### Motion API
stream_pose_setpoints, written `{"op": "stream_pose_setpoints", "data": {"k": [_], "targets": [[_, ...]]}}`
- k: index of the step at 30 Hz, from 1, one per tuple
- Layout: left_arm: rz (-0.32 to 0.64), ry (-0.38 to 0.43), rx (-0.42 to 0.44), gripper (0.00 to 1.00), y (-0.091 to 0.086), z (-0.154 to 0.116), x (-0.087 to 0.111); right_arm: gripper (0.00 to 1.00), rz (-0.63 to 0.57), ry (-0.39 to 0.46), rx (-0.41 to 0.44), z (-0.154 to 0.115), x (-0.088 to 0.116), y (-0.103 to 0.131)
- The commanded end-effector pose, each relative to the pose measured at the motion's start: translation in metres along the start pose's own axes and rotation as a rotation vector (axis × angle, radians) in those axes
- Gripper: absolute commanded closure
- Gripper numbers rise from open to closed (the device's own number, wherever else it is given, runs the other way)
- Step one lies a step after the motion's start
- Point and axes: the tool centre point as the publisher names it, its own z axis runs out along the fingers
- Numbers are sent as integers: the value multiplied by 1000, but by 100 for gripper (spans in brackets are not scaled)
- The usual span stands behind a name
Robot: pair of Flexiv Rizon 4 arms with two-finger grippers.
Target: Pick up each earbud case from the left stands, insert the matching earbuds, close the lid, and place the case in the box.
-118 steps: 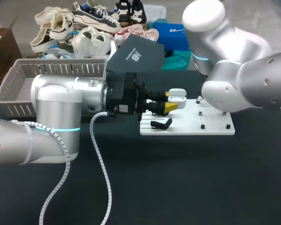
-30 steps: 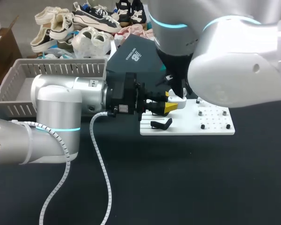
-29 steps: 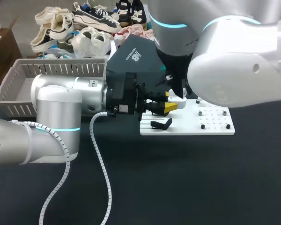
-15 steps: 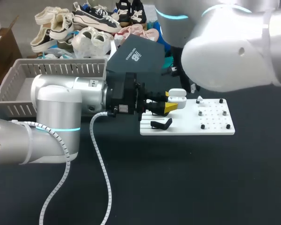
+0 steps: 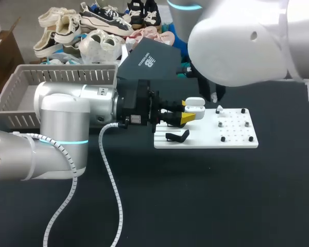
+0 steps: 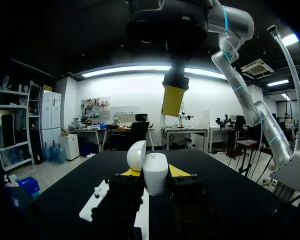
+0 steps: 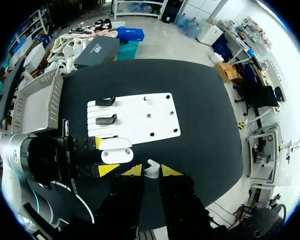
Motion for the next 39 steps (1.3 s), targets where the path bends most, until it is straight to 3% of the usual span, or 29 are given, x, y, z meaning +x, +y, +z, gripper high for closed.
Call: {"op": "stream_pose_setpoints", "data": {"k": [1,9,13,17,21,27,39], "targets": [[0,1,4,100,2,0,0,100,4,-13,-7,1,4,-3],[0,1,4,100,2,0,0,100,12,8,-23,0,4,-3],[0,1,4,100,2,0,0,100,92,38,36,2,4,-5],[0,1,4,100,2,0,0,100,208,14,102,-2,6,-8],[0,1,4,100,2,0,0,100,339,43,114,-7,9,-5],[0,1,4,100,2,0,0,100,431,103,81,-4,16,0],[0,1,4,100,2,0,0,100,431,103,81,-4,16,0]]}}
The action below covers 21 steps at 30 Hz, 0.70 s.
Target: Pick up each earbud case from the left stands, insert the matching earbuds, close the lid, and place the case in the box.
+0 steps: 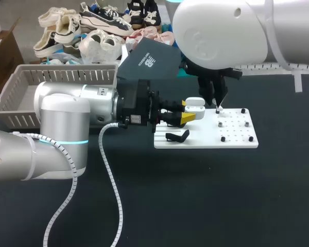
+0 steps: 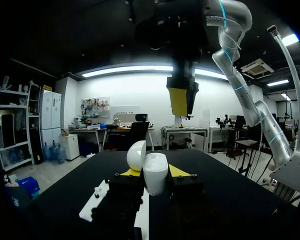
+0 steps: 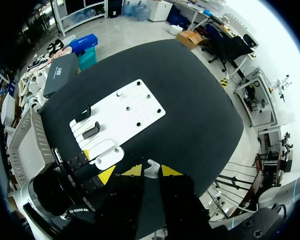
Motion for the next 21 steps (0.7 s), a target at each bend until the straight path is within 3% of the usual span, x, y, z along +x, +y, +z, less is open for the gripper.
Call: {"op": "stream_pose_setpoints", "data": {"k": [1,4,10,21], "targets": [[0,1,4,100,2,0,0,100,2,-2,2,0,1,0],[0,1,4,100,2,0,0,100,3,0,0,0,1,2],[0,1,4,100,2,0,0,100,114,60,17,-2,0,11],[0,1,4,100,2,0,0,100,120,20,10,-2,5,19]]}}
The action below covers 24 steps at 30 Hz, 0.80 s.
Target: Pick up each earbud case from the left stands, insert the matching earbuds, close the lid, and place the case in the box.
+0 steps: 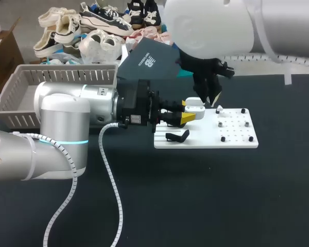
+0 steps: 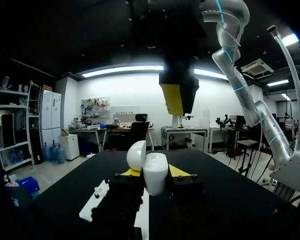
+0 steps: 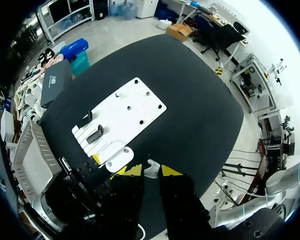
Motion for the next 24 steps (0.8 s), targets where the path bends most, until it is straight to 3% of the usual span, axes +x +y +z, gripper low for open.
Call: {"op": "stream_pose_setpoints", "data": {"k": [1,24], "targets": [[0,1,4,100,2,0,0,100,4,-18,0,2,5,3],[0,1,4,100,2,0,0,100,-37,0,-58,9,1,26]]}}
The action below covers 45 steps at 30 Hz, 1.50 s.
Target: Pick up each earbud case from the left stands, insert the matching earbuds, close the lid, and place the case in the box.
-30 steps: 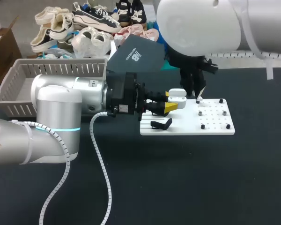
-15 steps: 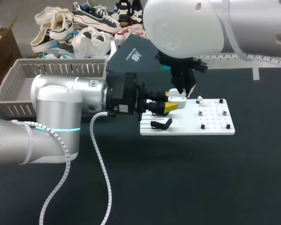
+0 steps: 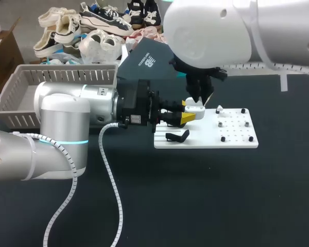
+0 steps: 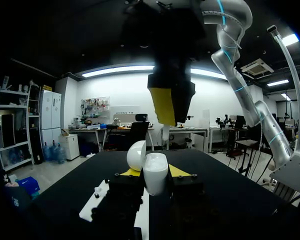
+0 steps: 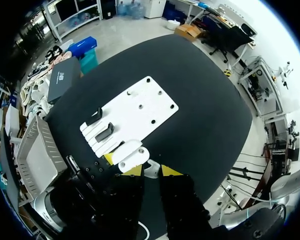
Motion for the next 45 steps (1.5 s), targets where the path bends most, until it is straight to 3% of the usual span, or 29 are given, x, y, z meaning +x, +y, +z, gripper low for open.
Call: {"op": "stream_pose_setpoints", "data": {"k": [1,45], "targets": [[0,1,3,100,2,0,0,100,-2,1,6,3,-2,5],[0,1,3,100,2,0,0,100,-43,8,0,20,-8,11]]}}
